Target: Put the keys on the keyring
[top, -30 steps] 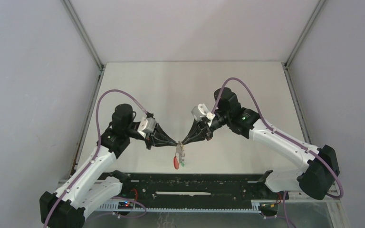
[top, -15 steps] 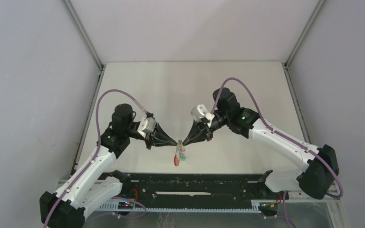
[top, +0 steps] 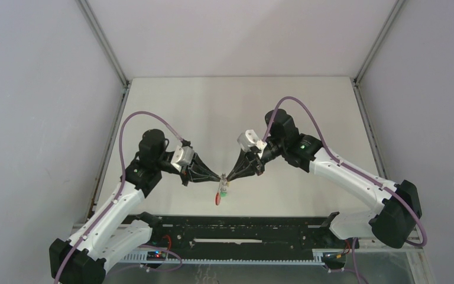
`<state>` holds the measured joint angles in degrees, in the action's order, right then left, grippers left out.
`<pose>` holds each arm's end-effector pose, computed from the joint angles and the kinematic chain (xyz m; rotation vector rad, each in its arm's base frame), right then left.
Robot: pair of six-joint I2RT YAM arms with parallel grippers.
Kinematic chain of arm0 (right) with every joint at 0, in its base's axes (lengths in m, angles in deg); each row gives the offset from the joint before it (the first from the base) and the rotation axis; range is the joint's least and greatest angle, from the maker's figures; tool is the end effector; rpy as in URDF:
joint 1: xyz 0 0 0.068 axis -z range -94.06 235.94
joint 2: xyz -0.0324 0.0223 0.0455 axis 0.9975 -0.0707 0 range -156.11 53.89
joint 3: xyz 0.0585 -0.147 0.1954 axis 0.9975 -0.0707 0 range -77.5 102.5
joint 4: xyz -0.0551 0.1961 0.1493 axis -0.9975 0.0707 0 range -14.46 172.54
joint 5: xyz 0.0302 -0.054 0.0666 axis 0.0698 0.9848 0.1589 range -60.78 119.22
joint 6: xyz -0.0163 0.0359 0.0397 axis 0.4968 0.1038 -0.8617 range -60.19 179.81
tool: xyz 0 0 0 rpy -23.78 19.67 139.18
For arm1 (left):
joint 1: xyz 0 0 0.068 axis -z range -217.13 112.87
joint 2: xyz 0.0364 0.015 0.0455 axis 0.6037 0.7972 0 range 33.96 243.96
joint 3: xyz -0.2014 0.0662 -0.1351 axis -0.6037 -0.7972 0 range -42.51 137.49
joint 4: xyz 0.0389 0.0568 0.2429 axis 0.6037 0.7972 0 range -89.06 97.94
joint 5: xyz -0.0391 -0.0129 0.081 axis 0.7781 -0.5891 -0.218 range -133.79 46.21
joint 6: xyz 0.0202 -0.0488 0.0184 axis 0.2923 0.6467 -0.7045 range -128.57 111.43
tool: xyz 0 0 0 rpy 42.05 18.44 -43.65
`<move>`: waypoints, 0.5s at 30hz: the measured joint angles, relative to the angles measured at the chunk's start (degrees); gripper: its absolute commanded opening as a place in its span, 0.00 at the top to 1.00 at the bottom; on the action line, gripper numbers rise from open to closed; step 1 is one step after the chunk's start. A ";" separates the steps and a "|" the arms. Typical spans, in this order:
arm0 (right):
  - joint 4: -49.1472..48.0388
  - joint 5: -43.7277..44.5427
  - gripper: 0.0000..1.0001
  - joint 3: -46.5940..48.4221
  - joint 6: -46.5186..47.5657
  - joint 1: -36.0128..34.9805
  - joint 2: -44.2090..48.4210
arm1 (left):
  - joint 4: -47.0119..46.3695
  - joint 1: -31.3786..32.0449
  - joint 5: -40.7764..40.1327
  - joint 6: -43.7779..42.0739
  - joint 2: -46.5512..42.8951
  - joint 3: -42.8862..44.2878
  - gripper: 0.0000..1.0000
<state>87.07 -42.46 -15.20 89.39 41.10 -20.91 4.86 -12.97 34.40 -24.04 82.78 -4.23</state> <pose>0.1713 0.2221 0.3194 -1.7046 0.8938 1.3979 0.1510 -0.1092 0.2910 1.4216 1.1103 -1.3265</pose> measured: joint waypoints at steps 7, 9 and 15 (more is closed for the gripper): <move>-1.99 0.00 1.00 0.00 -1.01 -0.02 0.00 | -0.02 0.04 0.00 -0.02 0.00 -0.02 1.00; -2.43 0.02 1.00 0.00 -1.38 -0.07 -0.02 | -0.02 0.09 0.00 -0.02 0.00 0.00 1.00; -3.74 0.02 1.00 0.00 -2.03 -0.22 -0.33 | 0.00 0.09 0.02 -0.02 0.00 -0.02 1.00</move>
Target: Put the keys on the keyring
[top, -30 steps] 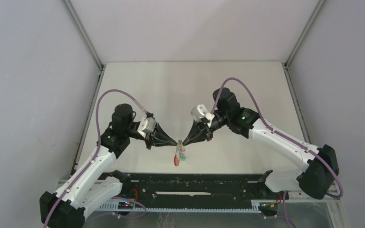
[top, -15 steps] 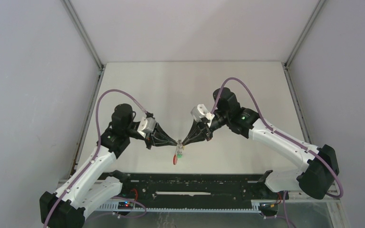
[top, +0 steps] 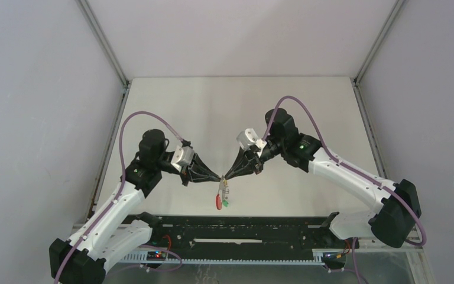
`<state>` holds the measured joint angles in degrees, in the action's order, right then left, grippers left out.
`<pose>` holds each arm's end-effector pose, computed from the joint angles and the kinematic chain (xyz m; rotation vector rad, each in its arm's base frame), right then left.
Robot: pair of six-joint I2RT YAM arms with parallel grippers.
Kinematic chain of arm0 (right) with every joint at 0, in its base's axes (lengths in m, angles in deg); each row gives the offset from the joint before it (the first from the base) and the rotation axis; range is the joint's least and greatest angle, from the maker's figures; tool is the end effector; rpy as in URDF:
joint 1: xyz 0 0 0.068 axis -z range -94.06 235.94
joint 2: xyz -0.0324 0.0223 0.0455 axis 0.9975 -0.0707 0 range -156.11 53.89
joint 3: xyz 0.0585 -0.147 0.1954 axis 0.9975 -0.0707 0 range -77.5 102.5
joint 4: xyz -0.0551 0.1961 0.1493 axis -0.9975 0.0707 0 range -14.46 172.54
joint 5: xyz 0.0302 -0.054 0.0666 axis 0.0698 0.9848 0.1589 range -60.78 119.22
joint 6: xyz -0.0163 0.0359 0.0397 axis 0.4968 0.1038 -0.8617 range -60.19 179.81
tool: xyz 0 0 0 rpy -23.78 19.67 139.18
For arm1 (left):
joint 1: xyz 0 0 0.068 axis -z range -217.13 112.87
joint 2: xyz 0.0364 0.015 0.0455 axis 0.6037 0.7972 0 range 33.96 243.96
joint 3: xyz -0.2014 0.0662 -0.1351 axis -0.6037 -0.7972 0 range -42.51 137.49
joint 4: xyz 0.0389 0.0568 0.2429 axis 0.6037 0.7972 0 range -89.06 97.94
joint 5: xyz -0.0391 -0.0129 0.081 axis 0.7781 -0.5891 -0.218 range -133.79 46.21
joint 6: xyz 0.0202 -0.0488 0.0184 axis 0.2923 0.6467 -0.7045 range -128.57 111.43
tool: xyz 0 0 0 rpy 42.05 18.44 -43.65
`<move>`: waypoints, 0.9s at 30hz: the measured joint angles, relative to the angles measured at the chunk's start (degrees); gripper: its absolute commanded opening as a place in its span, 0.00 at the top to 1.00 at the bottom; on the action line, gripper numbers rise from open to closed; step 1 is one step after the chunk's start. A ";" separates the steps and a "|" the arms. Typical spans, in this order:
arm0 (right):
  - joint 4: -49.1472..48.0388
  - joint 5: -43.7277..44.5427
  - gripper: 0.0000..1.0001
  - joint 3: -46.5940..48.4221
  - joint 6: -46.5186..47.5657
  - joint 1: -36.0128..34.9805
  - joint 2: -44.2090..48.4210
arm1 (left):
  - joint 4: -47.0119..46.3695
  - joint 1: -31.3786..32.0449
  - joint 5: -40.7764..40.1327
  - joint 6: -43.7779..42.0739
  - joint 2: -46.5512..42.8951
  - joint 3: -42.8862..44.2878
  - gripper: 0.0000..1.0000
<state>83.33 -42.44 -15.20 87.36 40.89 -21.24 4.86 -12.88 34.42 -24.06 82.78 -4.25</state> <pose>0.1729 0.2251 0.3231 -1.6912 0.8670 1.3923 0.1508 -0.1094 0.2909 1.4230 1.1092 -1.3279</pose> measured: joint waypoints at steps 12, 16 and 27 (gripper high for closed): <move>-3.32 0.04 1.00 0.00 -2.58 -0.28 -0.98 | -0.02 0.09 0.00 0.00 -0.02 0.00 1.00; -4.46 0.04 1.00 0.00 -3.69 -0.52 -1.18 | -0.02 0.39 0.00 0.00 -0.11 0.00 1.00; -8.59 0.09 1.00 0.00 -6.25 -0.87 -1.86 | -0.02 0.59 -0.02 0.00 -0.15 0.00 1.00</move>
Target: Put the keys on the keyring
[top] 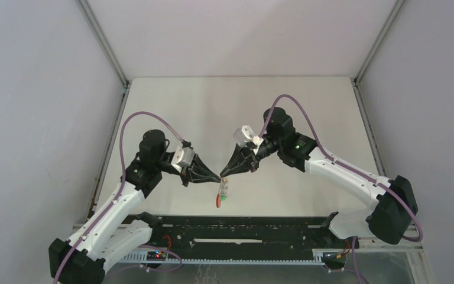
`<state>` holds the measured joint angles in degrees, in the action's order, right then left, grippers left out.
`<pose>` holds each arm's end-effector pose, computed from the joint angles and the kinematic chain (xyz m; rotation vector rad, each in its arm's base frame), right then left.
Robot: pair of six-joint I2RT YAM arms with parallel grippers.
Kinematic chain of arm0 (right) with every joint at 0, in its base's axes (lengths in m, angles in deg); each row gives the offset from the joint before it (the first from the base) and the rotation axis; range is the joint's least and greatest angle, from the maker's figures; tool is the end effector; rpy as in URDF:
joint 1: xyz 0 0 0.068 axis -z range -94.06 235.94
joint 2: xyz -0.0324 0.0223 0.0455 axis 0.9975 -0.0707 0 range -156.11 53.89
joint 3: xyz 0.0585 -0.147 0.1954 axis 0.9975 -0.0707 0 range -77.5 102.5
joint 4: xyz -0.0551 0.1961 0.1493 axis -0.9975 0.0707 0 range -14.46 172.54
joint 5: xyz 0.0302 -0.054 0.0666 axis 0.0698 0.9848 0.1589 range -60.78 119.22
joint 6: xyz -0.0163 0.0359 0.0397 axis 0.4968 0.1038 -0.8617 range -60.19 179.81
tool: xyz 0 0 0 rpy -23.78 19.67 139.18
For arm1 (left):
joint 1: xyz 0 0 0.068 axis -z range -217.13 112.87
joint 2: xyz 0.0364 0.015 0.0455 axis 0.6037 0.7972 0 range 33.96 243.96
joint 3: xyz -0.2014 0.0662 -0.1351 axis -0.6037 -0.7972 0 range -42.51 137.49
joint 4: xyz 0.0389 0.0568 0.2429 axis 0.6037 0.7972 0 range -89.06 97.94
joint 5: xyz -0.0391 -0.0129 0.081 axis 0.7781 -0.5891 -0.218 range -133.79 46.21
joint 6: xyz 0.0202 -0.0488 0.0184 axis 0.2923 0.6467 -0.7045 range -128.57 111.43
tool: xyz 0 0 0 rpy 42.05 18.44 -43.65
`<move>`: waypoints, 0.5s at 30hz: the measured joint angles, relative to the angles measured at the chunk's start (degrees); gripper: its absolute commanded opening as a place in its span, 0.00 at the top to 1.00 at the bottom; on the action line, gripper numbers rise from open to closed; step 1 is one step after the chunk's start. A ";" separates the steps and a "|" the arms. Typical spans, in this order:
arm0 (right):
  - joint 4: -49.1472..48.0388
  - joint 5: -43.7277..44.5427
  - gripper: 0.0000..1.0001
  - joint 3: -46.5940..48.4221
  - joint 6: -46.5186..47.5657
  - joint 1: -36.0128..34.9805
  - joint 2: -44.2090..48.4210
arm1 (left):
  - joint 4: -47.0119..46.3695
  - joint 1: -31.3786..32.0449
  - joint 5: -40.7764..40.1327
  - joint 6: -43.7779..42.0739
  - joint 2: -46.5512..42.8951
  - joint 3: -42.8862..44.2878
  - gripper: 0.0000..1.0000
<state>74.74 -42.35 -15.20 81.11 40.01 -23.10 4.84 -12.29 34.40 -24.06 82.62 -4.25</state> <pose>0.1769 0.2354 0.3267 -1.6615 0.8446 1.4142 0.1492 -0.1107 0.2913 1.4309 1.1006 -1.3329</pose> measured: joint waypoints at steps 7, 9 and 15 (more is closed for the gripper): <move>1.14 0.83 1.00 2.86 0.48 -1.01 -1.79 | 0.00 0.20 -0.15 0.00 -0.07 0.00 1.00; 1.90 1.09 1.00 3.76 0.74 -1.42 -2.43 | -0.04 0.33 -0.26 0.00 -0.09 0.00 1.00; 3.74 2.14 1.00 4.04 1.57 -2.16 -3.06 | -0.04 0.46 -0.48 0.00 -0.24 0.00 1.00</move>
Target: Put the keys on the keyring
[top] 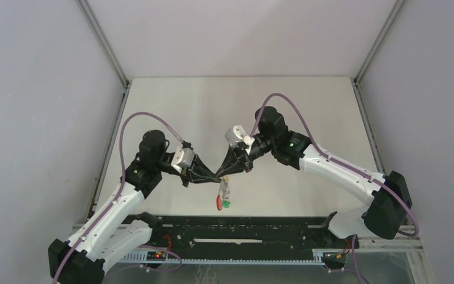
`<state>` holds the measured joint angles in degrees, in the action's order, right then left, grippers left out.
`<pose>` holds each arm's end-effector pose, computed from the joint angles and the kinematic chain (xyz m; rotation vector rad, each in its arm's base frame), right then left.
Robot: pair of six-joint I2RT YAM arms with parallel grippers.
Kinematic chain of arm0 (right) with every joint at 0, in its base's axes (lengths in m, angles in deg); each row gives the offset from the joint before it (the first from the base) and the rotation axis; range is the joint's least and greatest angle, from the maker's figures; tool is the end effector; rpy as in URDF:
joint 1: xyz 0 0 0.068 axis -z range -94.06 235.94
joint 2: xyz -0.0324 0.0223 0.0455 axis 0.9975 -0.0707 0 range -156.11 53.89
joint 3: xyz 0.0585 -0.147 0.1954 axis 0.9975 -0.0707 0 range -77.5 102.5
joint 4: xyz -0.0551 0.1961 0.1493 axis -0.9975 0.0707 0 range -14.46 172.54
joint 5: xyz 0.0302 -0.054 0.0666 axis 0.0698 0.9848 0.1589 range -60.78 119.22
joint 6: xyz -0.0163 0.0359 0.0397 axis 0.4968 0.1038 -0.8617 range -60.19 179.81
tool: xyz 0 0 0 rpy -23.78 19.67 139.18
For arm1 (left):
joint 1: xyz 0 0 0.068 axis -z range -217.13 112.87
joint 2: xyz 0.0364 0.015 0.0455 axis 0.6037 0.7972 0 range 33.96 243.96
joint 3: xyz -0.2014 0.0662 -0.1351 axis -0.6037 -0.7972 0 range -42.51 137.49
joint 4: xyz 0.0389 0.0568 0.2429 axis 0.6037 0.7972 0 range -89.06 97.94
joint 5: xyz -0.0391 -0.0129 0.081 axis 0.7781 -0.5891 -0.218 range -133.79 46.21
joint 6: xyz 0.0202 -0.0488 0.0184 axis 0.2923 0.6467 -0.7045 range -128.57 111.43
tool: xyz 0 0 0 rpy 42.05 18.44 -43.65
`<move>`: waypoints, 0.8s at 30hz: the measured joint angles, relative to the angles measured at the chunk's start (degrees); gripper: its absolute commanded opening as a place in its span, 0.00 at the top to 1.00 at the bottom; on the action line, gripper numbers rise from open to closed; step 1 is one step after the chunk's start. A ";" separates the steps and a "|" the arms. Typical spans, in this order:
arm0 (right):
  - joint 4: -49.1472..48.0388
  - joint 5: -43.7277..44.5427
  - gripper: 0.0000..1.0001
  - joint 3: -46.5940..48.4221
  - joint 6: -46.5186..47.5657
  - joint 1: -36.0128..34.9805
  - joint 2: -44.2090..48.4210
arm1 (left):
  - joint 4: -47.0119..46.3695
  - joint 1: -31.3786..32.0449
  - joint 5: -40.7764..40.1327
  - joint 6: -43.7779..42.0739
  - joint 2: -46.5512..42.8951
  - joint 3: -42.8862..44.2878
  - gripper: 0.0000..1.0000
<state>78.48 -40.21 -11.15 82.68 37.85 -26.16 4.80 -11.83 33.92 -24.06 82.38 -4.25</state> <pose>0.1769 0.2512 0.3291 -1.6849 0.8667 1.4123 0.1480 -0.1117 0.2920 1.4334 1.0970 -1.3284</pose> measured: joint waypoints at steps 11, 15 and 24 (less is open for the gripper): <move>-5.09 1.90 0.83 0.15 -5.03 0.11 -0.76 | -0.33 0.09 -0.57 0.35 -0.26 -0.04 1.00; -8.20 3.50 0.76 1.77 -8.48 0.42 -2.16 | -0.48 0.15 -0.57 0.48 -0.37 -0.07 1.00; -8.87 8.74 0.47 3.69 -15.76 5.97 -0.52 | -1.92 0.22 -0.98 2.67 -0.55 -0.07 1.00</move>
<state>69.61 -31.47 -7.46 66.92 43.81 -26.68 2.87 -11.61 32.93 -21.39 81.84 -4.32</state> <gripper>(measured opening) 0.415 0.009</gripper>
